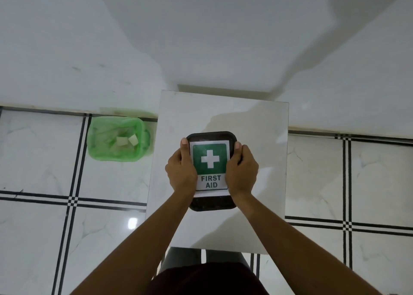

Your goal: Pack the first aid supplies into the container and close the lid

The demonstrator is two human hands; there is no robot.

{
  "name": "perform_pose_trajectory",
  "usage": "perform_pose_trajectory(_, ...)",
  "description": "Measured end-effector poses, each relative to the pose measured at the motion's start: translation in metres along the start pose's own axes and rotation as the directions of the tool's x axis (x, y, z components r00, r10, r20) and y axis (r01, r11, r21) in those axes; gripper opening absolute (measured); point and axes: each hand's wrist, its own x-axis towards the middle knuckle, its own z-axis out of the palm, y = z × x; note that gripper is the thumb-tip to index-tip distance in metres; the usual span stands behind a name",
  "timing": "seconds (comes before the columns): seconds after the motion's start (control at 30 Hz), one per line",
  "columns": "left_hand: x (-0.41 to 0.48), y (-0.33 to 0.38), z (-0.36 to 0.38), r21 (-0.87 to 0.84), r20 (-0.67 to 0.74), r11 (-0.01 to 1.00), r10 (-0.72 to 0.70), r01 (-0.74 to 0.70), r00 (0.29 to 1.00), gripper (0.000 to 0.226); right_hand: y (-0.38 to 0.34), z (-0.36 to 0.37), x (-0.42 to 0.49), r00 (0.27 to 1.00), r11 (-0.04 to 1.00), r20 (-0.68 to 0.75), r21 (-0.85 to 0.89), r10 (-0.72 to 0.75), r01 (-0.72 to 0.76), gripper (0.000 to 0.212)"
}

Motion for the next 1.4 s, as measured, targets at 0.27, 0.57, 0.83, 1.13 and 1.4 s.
perform_pose_trajectory(0.27, -0.012, 0.003, 0.005, 0.535, 0.278, 0.633, 0.492, -0.559, 0.825, 0.063, -0.002, 0.004, -0.001, 0.904, 0.876, 0.244, -0.256, -0.35, 0.408, 0.073)
perform_pose_trajectory(0.57, -0.005, 0.002, -0.002, 0.405, 0.425, 0.636, 0.504, -0.656, 0.752, 0.098, 0.006, 0.004, 0.005, 0.852, 0.861, 0.365, -0.204, -0.374, 0.466, 0.077)
perform_pose_trajectory(0.83, 0.013, -0.01, 0.002, 0.292, 0.435, 0.666, 0.547, -0.687, 0.715, 0.052, -0.001, -0.001, 0.006, 0.854, 0.886, 0.372, -0.144, -0.365, 0.441, 0.07)
perform_pose_trajectory(1.13, -0.037, -0.048, -0.037, 0.36, 0.457, 0.616, 0.539, -0.701, 0.708, 0.06, 0.022, -0.022, -0.036, 0.878, 0.891, 0.328, -0.176, -0.347, 0.418, 0.057)
perform_pose_trajectory(1.4, -0.026, -0.042, -0.048, 0.422, 0.544, 0.497, 0.53, -0.758, 0.65, 0.057, 0.02, -0.028, -0.049, 0.921, 0.876, 0.248, -0.308, -0.302, 0.37, 0.057)
